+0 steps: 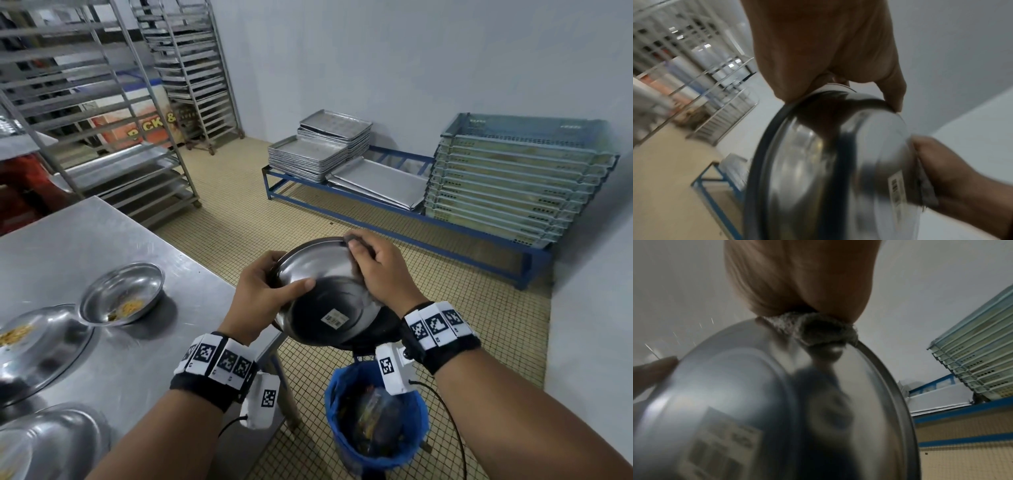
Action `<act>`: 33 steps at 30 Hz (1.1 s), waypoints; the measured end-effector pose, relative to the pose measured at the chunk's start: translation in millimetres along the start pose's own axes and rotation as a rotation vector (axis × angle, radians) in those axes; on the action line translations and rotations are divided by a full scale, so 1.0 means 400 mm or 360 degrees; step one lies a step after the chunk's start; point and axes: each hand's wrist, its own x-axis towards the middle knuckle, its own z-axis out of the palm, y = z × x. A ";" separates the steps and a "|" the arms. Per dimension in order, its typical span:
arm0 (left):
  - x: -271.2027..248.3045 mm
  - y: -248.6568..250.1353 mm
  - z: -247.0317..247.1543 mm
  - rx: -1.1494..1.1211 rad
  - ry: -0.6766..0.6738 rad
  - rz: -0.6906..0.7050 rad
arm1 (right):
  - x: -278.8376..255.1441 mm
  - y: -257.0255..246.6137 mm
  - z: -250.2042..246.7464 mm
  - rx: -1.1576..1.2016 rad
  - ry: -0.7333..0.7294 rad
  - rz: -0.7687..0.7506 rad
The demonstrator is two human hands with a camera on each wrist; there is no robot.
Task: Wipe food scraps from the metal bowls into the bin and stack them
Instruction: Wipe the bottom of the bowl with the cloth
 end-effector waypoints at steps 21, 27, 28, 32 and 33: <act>0.032 0.023 -0.017 0.0054 -0.0017 0.0042 | 0.026 -0.014 -0.006 -0.0086 -0.0033 0.0007; 0.038 0.016 -0.004 0.0064 -0.0087 0.0019 | 0.028 -0.041 0.013 -0.0189 -0.0093 -0.0103; 0.038 0.016 -0.007 0.0034 -0.0073 0.0009 | 0.030 -0.040 0.009 -0.0151 -0.0078 -0.0075; 0.027 0.009 -0.025 -0.0200 0.0051 -0.0050 | 0.021 -0.031 -0.016 0.0232 0.0038 0.0211; 0.026 0.009 -0.026 -0.0174 0.0044 -0.0061 | 0.021 -0.035 -0.014 0.0235 0.0043 0.0214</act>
